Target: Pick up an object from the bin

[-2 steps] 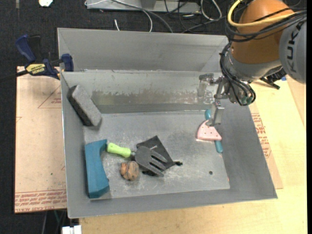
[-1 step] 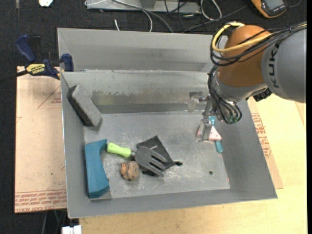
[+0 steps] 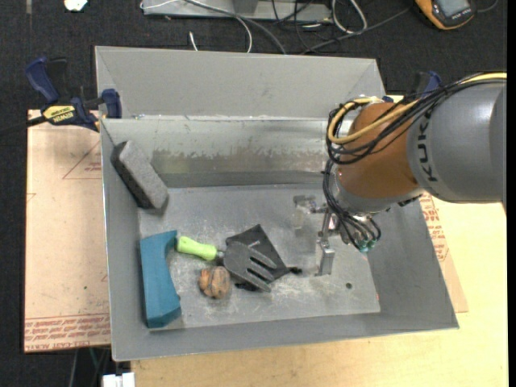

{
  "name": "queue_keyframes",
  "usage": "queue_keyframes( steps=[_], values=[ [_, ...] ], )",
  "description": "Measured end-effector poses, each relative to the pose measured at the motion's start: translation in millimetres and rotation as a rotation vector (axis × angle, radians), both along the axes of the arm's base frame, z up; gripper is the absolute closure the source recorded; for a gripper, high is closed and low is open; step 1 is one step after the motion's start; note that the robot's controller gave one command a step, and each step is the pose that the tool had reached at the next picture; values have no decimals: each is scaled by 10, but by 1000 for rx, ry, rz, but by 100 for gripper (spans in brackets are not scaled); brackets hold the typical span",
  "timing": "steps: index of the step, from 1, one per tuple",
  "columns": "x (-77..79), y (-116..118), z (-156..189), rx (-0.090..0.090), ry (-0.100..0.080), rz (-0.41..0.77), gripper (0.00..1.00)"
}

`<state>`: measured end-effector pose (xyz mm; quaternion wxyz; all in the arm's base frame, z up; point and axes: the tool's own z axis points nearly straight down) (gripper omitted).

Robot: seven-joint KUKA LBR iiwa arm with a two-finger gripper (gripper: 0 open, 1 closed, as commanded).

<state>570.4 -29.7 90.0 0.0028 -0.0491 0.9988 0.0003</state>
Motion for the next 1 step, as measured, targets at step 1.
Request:
queue_keyframes(
  steps=[1],
  values=[
    [-237, 272, -176, 1, -7, -7, 0]
  ],
)
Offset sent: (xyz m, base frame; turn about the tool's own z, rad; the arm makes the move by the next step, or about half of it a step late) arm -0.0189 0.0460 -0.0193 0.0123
